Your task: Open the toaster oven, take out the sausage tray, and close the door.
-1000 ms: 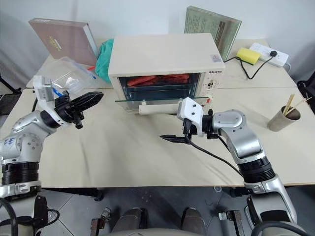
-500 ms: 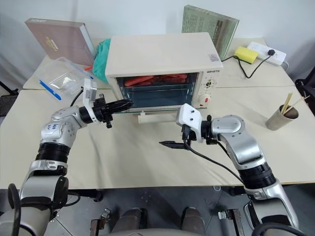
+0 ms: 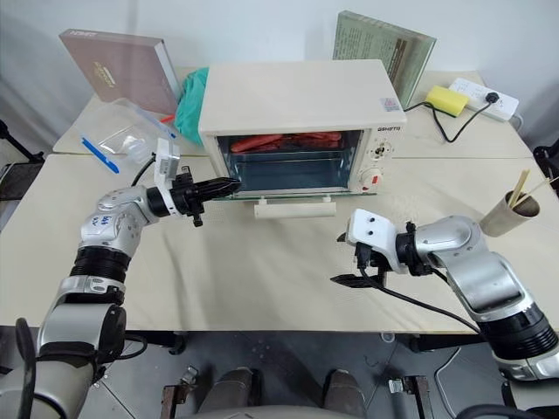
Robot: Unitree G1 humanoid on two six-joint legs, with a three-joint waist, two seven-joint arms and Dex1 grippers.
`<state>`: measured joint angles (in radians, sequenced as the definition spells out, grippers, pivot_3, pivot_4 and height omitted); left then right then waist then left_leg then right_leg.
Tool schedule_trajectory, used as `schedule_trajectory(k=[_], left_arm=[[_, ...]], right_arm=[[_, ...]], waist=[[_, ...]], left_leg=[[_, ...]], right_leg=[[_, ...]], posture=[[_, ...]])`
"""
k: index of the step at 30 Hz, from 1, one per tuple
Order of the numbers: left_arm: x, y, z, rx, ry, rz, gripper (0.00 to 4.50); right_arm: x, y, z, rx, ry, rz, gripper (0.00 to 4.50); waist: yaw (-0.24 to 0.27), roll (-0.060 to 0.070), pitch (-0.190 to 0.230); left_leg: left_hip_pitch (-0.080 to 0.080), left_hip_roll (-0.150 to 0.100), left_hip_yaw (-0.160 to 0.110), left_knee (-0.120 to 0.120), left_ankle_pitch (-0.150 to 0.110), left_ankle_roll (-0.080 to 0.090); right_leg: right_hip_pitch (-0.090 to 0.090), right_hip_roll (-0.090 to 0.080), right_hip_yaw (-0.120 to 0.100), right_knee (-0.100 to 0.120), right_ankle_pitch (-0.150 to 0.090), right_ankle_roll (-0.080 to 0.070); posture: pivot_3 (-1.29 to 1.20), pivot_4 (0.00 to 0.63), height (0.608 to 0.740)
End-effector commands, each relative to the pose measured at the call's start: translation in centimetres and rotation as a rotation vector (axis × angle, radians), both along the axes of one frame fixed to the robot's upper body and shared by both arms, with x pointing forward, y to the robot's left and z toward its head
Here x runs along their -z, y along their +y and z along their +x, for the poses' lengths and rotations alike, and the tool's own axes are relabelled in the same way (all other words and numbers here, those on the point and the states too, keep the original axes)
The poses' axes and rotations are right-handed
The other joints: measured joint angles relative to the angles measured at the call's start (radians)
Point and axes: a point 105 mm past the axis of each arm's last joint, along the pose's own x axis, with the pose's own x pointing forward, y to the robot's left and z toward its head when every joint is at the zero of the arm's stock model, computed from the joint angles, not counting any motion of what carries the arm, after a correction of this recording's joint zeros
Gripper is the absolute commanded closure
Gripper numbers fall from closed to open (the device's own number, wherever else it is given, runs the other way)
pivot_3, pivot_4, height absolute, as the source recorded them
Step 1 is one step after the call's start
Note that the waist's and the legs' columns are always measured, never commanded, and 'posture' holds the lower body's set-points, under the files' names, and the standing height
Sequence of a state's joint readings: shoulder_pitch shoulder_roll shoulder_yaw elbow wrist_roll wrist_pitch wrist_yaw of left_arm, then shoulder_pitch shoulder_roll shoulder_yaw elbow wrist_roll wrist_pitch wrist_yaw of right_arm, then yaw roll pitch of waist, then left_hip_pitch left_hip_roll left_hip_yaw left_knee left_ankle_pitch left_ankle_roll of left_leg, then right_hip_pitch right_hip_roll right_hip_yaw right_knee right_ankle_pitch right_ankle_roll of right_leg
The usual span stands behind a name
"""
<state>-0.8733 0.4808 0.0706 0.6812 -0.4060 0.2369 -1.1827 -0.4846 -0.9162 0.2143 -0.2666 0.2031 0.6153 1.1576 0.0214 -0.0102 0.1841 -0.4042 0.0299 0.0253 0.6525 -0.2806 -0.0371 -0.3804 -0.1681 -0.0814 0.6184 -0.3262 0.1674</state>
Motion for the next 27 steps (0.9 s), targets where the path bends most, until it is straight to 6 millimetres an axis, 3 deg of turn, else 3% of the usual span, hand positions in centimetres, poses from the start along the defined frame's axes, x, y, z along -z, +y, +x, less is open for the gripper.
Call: schedule_trajectory(k=[1, 3, 5, 7, 13, 16, 19, 23, 27], left_arm=[[-0.4, -0.2, -0.4, 0.034, -0.032, 0.018, 4.47], [0.2, -0.3, -0.8, 0.057, -0.022, 0.045, 4.47], [1.0, -0.2, -1.2, 0.068, -0.008, 0.082, 4.47], [1.6, -0.1, -1.4, 0.080, -0.004, 0.110, 4.47], [3.3, -0.1, -2.2, 0.114, 0.024, 0.191, 4.47], [3.7, -0.1, -2.4, 0.120, 0.026, 0.212, 4.47], [5.0, 0.1, -2.8, 0.133, 0.047, 0.273, 4.47], [6.7, 0.5, -3.1, 0.148, 0.047, 0.372, 4.47], [6.8, 0.8, -2.7, 0.120, 0.005, 0.397, 4.47]], right_arm=[[-0.8, -1.1, 0.0, 0.026, -0.009, -0.049, 0.00], [-1.7, -2.8, 0.2, 0.079, -0.011, -0.071, 0.00], [-2.7, -6.4, 0.8, 0.192, -0.039, -0.168, 0.00], [-3.1, -8.7, 1.1, 0.259, -0.065, -0.259, 0.00], [-6.4, -9.4, 3.4, 0.290, -0.244, -0.271, 0.00], [-7.8, -8.2, 4.3, 0.270, -0.314, -0.214, 0.00], [-9.4, -4.0, 4.2, 0.187, -0.330, -0.032, 0.00], [-10.0, 1.5, 4.0, 0.093, -0.380, 0.121, 0.00], [-10.6, 4.7, 4.6, 0.112, -0.475, 0.183, 0.00]], waist=[[0.001, 0.000, 0.000], [0.001, 0.000, 0.000], [0.003, 0.000, 0.000], [0.005, 0.000, 0.000], [-0.011, 0.000, 0.000], [-0.018, 0.000, 0.000], [-0.023, 0.000, 0.000], [-0.023, 0.000, 0.000], [-0.021, 0.000, 0.000]], left_leg=[[0.000, 0.000, 0.000, 0.000, 0.000, 0.000], [0.000, 0.000, 0.000, 0.000, 0.000, 0.000], [0.000, 0.000, 0.000, 0.000, 0.000, 0.000], [-0.001, 0.000, 0.001, 0.001, 0.000, 0.001], [0.000, 0.001, 0.002, 0.001, -0.001, 0.001], [0.000, 0.001, 0.003, 0.001, -0.001, 0.001], [0.000, 0.001, 0.003, 0.000, -0.001, 0.001], [0.000, 0.001, 0.002, 0.000, -0.001, 0.001], [0.000, 0.001, 0.002, 0.001, -0.001, 0.001]], right_leg=[[0.000, 0.000, 0.000, 0.000, 0.000, 0.000], [0.000, 0.000, 0.000, 0.000, 0.000, 0.000], [0.000, 0.000, 0.000, 0.000, 0.000, 0.000], [0.000, 0.000, 0.000, 0.000, 0.000, 0.000], [0.000, 0.000, 0.001, 0.000, 0.000, 0.000], [-0.001, 0.000, 0.002, 0.000, 0.000, 0.000], [-0.001, 0.000, 0.002, 0.000, 0.000, 0.000], [-0.001, 0.000, 0.001, 0.001, 0.000, 0.000], [-0.001, 0.000, 0.001, 0.002, 0.000, 0.000]], posture=[[0.00, 0.150, 0.740], [0.00, 0.150, 0.740], [0.00, 0.150, 0.740], [0.00, 0.150, 0.740], [0.00, 0.150, 0.740], [0.00, 0.150, 0.740], [0.00, 0.150, 0.740], [0.00, 0.150, 0.740], [0.00, 0.150, 0.740]])
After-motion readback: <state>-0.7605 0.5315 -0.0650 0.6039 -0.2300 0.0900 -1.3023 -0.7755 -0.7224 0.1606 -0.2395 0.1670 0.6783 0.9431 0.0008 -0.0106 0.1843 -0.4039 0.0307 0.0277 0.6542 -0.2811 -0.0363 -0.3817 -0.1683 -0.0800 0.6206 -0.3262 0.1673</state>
